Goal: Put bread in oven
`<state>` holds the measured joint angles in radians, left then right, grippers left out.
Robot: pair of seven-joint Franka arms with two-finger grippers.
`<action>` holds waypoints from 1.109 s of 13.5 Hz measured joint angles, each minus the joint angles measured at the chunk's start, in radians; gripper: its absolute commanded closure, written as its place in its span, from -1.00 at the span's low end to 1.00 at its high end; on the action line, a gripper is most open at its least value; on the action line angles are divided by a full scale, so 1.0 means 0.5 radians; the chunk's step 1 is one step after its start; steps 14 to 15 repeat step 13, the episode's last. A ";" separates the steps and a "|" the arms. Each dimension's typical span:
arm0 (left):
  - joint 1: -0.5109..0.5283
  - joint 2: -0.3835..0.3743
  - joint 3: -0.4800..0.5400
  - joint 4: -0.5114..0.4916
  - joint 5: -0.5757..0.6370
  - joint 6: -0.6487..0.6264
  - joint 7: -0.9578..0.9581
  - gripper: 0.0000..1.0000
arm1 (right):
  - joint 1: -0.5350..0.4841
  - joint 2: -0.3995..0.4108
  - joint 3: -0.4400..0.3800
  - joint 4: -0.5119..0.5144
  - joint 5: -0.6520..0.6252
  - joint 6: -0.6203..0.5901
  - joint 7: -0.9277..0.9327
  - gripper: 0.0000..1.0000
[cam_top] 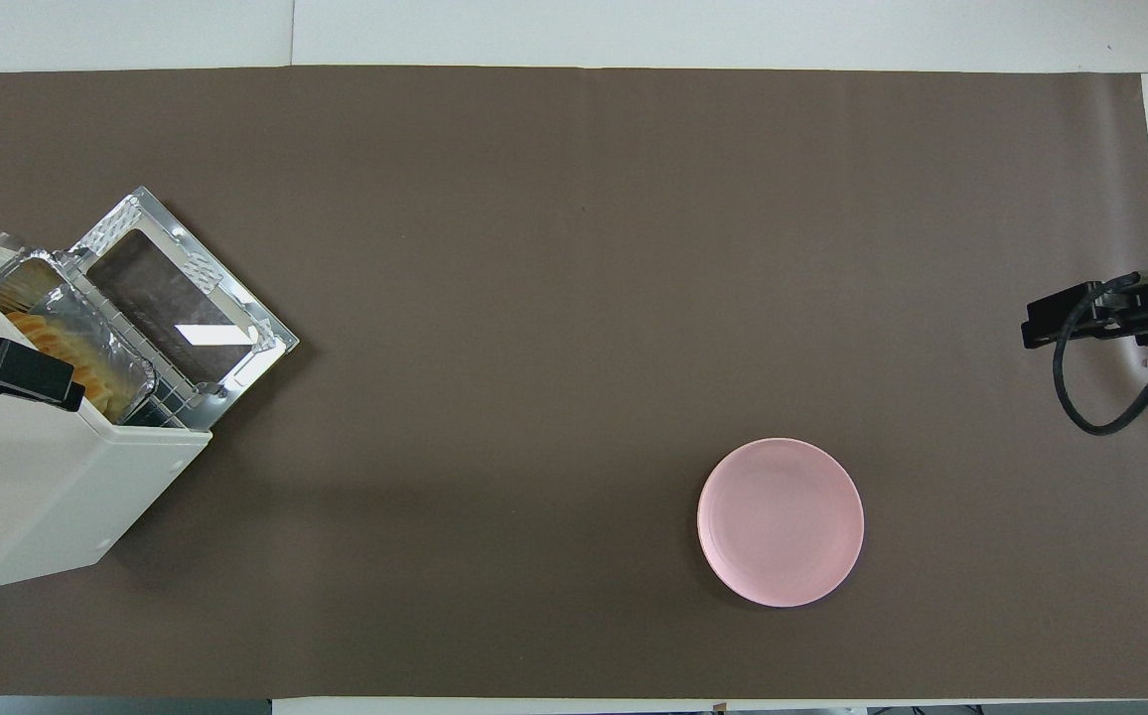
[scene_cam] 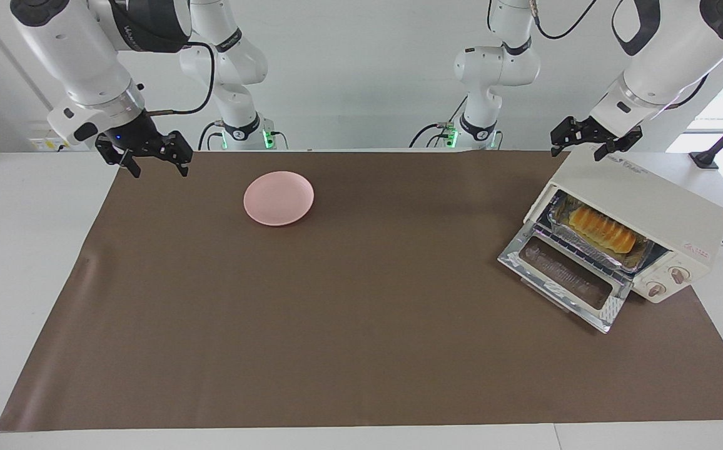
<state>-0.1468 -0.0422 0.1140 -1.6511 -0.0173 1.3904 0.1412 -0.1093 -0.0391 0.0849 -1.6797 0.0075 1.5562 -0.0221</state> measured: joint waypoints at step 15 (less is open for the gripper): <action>0.022 0.006 -0.011 -0.001 0.000 0.124 -0.004 -1.00 | 0.000 0.000 0.000 0.000 0.000 0.000 0.000 -1.00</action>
